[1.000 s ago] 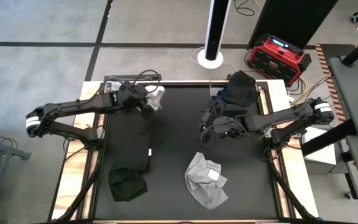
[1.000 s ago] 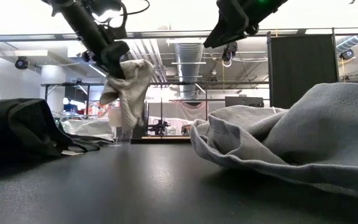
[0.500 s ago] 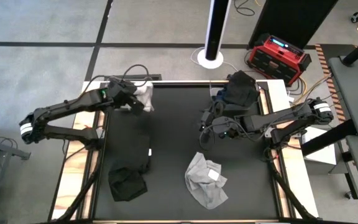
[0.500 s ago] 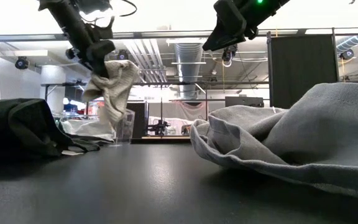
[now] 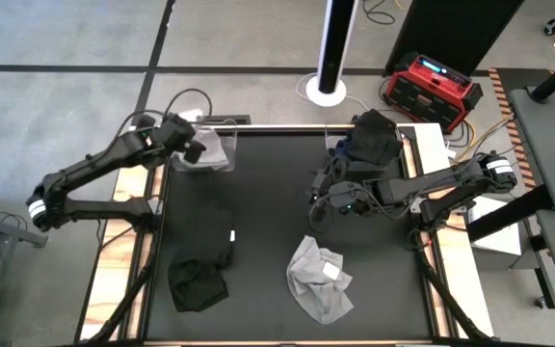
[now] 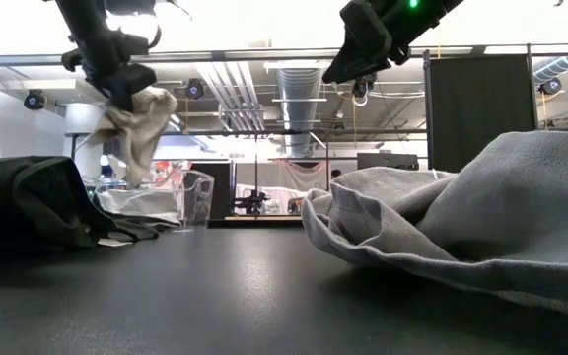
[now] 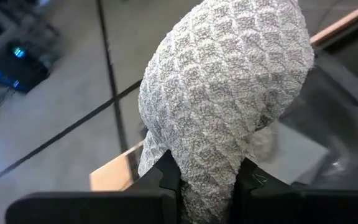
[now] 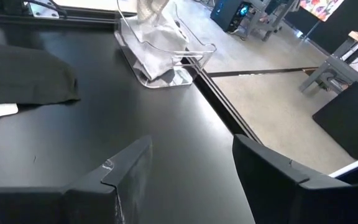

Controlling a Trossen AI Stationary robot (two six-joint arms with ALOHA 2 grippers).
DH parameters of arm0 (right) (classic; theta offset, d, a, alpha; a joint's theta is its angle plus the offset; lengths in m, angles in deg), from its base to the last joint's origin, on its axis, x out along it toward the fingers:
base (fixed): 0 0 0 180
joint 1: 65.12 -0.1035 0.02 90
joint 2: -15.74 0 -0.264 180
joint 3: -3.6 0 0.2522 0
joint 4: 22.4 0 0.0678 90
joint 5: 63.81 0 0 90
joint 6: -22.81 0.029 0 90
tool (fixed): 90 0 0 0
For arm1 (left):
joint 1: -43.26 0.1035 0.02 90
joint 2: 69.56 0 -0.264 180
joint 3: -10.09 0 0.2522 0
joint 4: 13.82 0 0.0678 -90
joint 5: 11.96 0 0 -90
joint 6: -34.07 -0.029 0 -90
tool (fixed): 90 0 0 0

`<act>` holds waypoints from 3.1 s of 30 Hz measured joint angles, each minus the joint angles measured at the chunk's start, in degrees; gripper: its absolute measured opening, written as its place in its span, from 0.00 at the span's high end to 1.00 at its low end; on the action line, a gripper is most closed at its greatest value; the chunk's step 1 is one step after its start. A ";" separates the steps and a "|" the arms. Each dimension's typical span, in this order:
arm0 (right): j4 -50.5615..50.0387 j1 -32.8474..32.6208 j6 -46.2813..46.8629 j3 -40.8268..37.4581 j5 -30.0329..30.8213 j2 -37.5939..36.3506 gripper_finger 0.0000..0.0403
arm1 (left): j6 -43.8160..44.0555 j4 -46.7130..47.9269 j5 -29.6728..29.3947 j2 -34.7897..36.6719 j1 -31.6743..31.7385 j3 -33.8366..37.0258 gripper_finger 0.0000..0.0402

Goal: Sort towels by color in basket
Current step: Put the light gray towel into the left transparent bin

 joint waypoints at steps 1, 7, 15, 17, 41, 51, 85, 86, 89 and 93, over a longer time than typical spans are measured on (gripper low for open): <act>0.12 0.00 -0.01 -0.12 0.00 0.00 0.46 | 0.00 0.56 -0.04 -0.38 1.18 0.01 0.90; 0.44 0.00 0.03 -0.76 0.00 0.00 0.46 | 0.02 3.12 3.18 -4.46 7.64 0.09 0.90; 0.44 0.00 1.01 -2.05 0.00 0.00 0.46 | -0.17 2.78 3.85 -10.43 10.85 0.13 0.90; 0.43 0.00 1.54 -2.24 0.00 0.00 0.46 | -0.18 2.78 5.52 -12.15 11.56 0.13 0.90; 0.44 0.00 2.55 -2.28 0.00 -0.02 0.46 | -2.12 -3.88 20.89 -24.73 12.94 0.11 0.90; 0.44 0.00 3.05 -2.32 0.00 -0.04 0.47 | -0.03 -3.50 18.05 -28.81 13.14 0.09 0.82; 0.43 0.00 3.73 -2.76 -0.09 -0.04 0.45 | -2.01 0.16 14.43 -28.79 12.20 -3.83 0.24; 0.42 0.00 3.76 -2.76 -0.09 -0.04 0.45 | -2.21 1.15 14.41 -28.77 12.20 -4.42 0.23; 0.42 0.00 3.86 -2.77 -0.09 -0.04 0.44 | -2.36 4.01 14.43 -28.65 12.13 -6.35 0.23; 0.42 0.00 4.03 -2.83 -0.09 -0.04 0.44 | -4.13 4.87 14.48 -28.40 11.56 -8.73 0.23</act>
